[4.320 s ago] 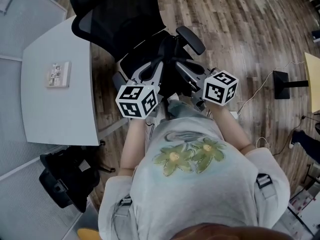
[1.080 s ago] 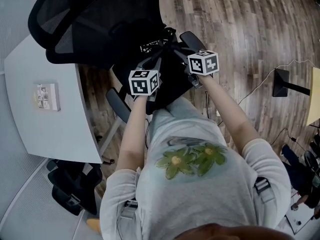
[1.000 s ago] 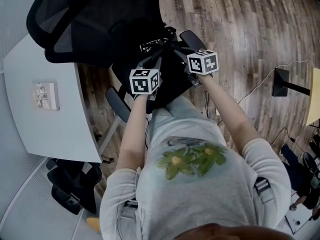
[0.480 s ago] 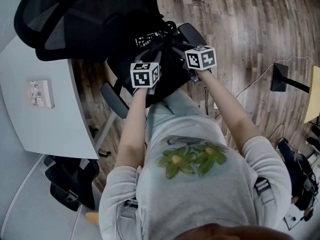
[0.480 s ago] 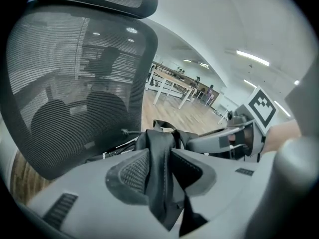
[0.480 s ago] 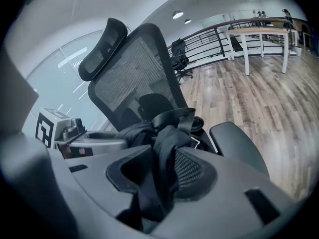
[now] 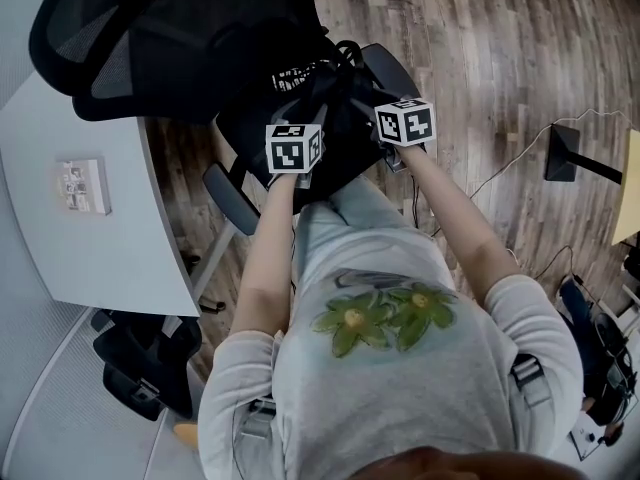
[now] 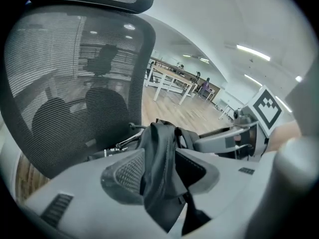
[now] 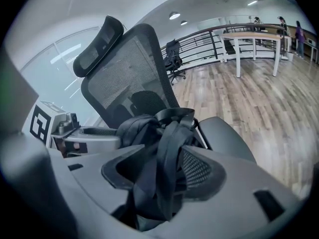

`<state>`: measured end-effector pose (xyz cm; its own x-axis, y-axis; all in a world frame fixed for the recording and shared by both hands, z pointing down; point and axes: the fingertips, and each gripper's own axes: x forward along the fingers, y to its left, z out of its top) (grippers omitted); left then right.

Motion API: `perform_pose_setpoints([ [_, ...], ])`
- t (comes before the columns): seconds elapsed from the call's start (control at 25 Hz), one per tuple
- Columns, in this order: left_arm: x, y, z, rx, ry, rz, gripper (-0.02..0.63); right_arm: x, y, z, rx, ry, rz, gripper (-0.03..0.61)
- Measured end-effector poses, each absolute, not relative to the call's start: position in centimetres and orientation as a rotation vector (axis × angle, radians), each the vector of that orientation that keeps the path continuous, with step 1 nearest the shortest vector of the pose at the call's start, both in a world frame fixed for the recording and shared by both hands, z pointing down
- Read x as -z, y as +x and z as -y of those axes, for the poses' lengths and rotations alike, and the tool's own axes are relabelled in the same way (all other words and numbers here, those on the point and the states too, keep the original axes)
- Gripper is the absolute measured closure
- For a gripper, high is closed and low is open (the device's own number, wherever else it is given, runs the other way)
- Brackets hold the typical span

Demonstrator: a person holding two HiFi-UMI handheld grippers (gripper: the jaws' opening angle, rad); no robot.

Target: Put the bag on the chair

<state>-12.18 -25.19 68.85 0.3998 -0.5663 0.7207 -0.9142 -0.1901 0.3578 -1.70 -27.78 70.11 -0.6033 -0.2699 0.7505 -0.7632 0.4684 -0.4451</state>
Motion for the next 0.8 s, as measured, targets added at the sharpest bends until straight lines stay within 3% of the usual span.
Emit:
perform_pose_setpoints([
  [0.36, -67.3, -11.7, 25.5, -0.586, 1.911, 1.279, 0.399, -68.2, -0.4, 26.9, -1.081, 0.928, 2.171, 0.364],
  [0.8, -60.1, -9.6, 24.8, -0.497, 2.047, 1.314, 0.411, -61.3, -0.1, 26.1, -1.065, 1.032, 2.366, 0.486],
])
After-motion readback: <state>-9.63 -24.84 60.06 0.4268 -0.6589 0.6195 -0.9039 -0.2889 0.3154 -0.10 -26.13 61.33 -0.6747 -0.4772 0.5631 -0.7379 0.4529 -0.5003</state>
